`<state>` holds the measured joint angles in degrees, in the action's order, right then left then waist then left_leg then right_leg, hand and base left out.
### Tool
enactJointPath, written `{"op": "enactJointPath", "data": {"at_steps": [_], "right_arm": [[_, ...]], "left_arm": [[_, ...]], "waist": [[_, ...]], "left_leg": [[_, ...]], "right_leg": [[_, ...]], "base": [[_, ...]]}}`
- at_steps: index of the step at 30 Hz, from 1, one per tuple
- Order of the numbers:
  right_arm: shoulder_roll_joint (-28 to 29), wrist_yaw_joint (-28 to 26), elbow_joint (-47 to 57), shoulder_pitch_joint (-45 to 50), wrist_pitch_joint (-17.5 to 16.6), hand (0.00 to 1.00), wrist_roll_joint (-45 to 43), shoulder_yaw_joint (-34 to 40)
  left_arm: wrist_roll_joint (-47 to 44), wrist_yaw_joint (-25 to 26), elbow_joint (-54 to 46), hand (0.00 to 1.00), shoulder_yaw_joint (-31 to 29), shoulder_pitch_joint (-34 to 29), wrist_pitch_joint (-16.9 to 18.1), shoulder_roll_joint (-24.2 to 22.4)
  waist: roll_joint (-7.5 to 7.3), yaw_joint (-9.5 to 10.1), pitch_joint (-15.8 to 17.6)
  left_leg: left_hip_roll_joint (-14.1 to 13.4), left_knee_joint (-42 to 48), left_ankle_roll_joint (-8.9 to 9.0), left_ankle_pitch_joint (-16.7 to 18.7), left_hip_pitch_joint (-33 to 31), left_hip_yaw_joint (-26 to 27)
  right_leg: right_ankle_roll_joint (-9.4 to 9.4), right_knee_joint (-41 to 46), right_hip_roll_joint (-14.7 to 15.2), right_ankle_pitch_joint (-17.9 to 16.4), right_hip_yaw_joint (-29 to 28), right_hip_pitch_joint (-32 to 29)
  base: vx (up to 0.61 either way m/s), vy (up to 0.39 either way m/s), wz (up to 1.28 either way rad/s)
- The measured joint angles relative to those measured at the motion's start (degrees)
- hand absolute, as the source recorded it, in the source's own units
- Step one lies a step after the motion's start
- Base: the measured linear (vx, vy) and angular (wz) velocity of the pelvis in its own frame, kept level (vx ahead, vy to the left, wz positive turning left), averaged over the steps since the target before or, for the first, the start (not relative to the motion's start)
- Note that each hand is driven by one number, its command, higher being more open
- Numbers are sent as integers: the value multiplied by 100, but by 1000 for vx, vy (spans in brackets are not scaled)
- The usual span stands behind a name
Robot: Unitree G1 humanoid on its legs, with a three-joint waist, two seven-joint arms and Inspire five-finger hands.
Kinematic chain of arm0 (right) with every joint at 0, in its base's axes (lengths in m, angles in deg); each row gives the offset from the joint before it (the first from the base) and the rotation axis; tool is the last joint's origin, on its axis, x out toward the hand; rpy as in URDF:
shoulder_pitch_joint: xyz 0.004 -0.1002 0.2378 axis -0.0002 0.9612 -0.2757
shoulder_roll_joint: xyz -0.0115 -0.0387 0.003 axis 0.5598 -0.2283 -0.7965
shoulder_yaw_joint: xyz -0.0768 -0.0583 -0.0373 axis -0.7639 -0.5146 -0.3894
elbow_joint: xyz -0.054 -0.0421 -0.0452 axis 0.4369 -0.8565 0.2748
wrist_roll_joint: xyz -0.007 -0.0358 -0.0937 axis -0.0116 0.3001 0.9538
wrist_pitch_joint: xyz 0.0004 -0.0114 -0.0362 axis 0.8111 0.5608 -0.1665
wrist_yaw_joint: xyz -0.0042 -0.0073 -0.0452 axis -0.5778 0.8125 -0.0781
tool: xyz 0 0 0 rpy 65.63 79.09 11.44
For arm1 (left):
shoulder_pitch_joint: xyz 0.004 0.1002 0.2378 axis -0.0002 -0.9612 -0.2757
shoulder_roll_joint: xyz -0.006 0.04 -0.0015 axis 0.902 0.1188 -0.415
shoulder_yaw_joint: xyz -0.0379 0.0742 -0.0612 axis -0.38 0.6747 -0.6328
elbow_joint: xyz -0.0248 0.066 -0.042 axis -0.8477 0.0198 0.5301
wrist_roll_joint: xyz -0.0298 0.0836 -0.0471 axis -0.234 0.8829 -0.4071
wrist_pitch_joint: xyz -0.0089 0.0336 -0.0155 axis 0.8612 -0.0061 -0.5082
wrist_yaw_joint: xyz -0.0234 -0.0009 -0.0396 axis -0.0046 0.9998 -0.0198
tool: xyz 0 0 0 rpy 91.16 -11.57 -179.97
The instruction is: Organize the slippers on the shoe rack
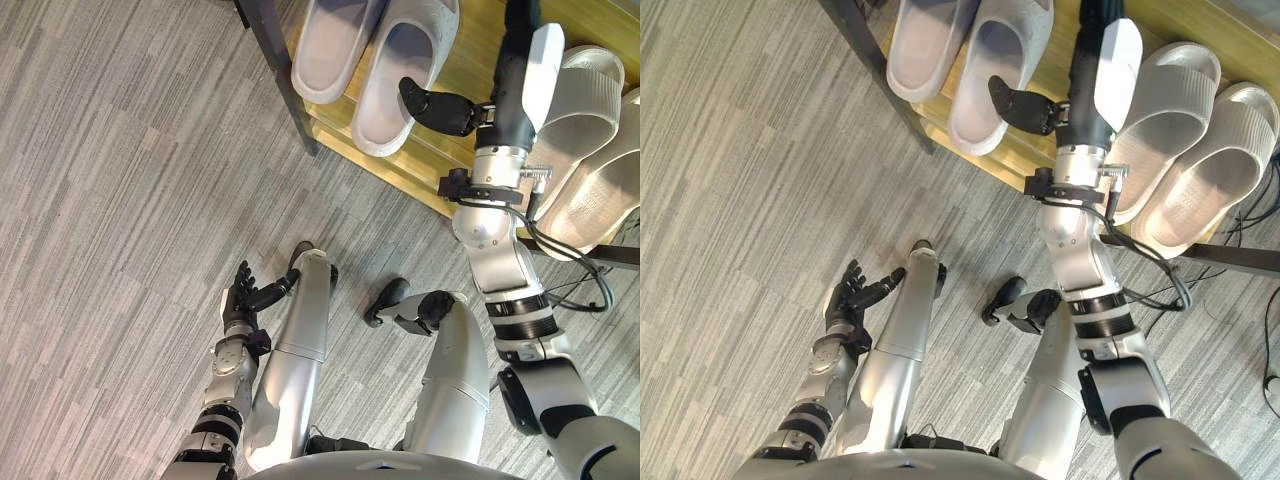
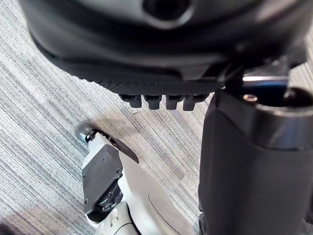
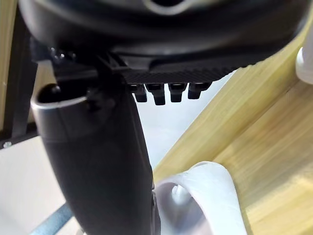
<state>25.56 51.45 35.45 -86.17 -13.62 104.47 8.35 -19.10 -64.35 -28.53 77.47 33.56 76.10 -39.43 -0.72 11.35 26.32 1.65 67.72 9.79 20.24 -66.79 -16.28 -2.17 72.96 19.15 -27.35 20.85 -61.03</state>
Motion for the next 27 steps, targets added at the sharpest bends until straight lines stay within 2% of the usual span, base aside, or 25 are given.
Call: {"op": "enactJointPath", "data": {"at_steps": [4, 9, 12, 17, 27], "right_arm": [[896, -5, 264, 720, -370, 100, -678, -130], [1508, -241, 252, 1329, -515, 100, -1611, -188], [1641, -504, 121, 1461, -679, 100, -2251, -210], [1750, -716, -79, 1528, -824, 100, -2696, -392], [1764, -1008, -290, 1456, -1116, 100, -3374, -459]], "left_arm": [[1, 45, 20, 100, -139, -16, -60, -11], [2, 51, 35, 100, -200, -16, -61, -13], [3, 52, 63, 100, -291, -12, -71, -30], [5, 60, 171, 100, -420, 9, -118, -17], [11, 114, 235, 100, -441, 26, -123, -6]], "waist": [[-51, -50, -25], [-71, -66, -16], [-96, -104, -10], [-168, -187, -3], [-172, -218, -4]], "left_leg": [[-77, -64, -2, 1, 68, 69], [-135, -89, -3, 2, 86, 110], [-135, -102, -3, 1, 108, 119], [-139, -215, -3, 1, 285, 143], [-139, -262, -4, 2, 335, 155]], "right_leg": [[16, -96, -79, 53, -60, 16], [22, -160, -134, 114, -89, 17], [30, -175, -133, 120, -96, 40], [30, -269, -132, 120, -94, 202], [36, -317, -131, 121, -90, 251]], "base": [[28, 50, -11], [9, 57, -8], [16, 73, -1], [29, 38, 1], [23, 54, 0]]}}
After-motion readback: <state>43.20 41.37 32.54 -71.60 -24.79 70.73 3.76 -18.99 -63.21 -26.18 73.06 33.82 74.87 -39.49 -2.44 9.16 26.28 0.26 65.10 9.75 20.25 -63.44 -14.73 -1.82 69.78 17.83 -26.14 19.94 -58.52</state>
